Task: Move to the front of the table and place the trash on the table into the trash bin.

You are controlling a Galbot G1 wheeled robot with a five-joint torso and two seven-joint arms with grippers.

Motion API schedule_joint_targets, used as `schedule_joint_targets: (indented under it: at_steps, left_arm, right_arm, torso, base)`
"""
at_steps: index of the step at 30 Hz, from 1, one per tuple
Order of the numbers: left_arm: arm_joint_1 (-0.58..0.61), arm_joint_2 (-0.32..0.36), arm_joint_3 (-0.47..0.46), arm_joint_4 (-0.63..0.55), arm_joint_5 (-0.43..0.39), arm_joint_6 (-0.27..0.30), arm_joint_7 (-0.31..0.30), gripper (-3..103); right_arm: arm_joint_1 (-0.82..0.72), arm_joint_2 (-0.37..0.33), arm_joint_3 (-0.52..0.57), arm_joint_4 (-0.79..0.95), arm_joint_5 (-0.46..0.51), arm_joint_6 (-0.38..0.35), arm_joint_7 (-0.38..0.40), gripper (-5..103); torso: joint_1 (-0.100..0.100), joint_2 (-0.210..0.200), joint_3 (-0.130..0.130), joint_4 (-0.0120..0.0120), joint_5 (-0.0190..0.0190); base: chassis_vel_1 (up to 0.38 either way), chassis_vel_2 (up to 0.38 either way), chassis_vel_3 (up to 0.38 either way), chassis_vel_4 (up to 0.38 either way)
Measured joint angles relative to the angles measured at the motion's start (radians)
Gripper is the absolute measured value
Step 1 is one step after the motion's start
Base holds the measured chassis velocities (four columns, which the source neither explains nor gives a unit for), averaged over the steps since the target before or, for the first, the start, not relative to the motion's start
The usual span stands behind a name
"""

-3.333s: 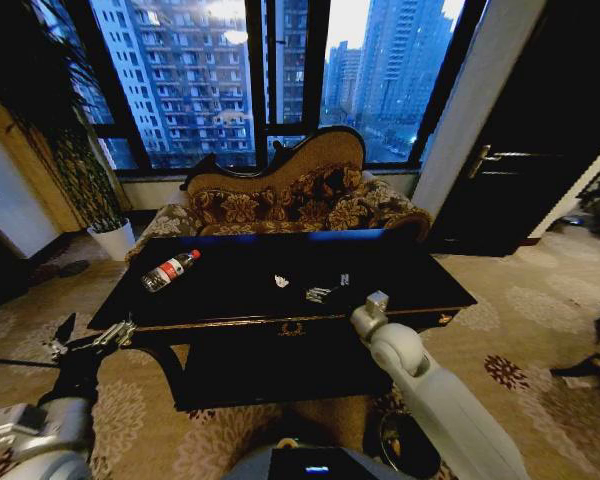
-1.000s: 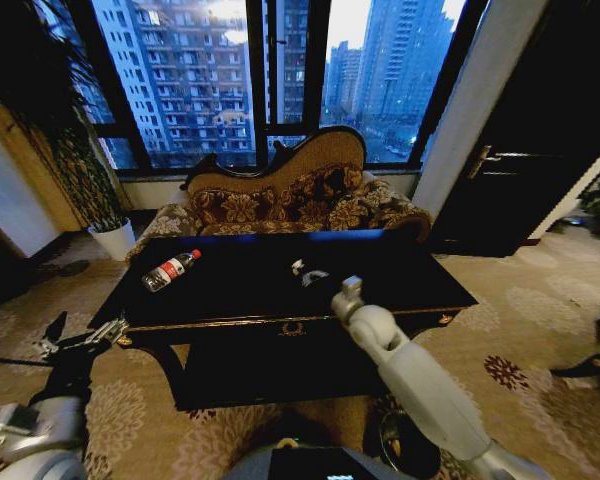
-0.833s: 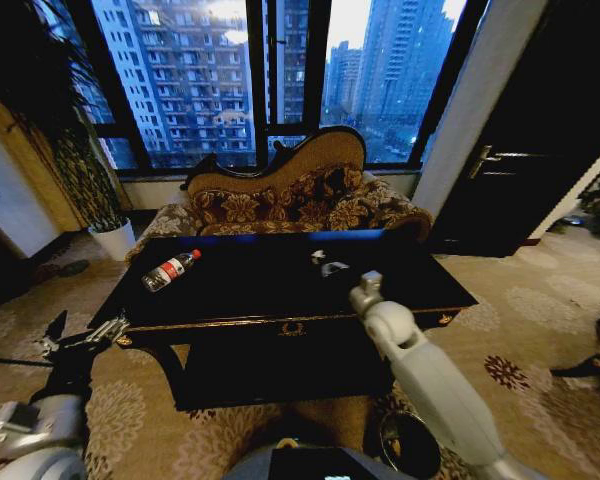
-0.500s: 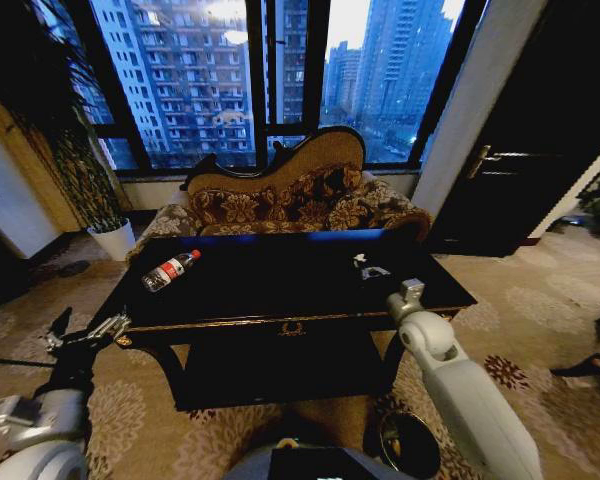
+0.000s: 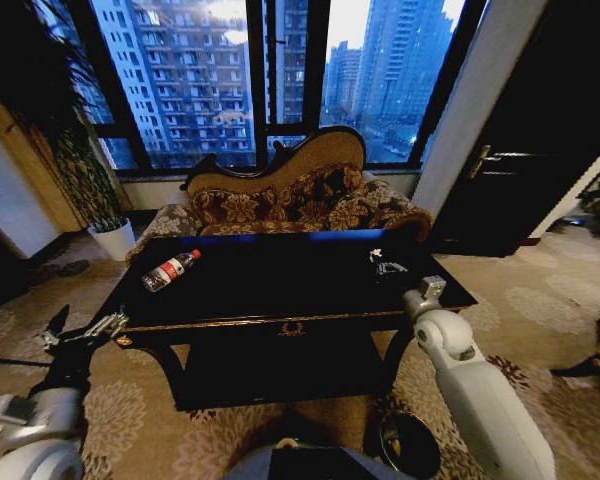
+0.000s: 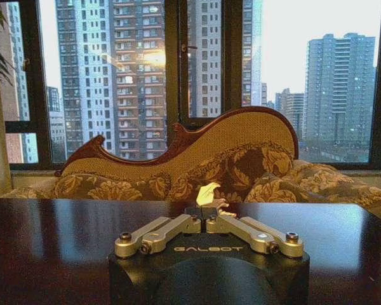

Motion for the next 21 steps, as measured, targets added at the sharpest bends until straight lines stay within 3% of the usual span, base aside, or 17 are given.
schedule_joint_targets:
  at_steps: [21]
  left_arm:
    - [0.004, -0.003, 0.008, -0.001, 0.001, -0.009, 0.004, 100]
  right_arm:
    - [-0.048, 0.013, 0.048, 0.003, -0.021, 0.024, 0.000, 0]
  torso:
    - [0.000, 0.000, 0.000, -0.0001, 0.0000]
  base:
    - [0.086, -0.085, -0.084, 0.087]
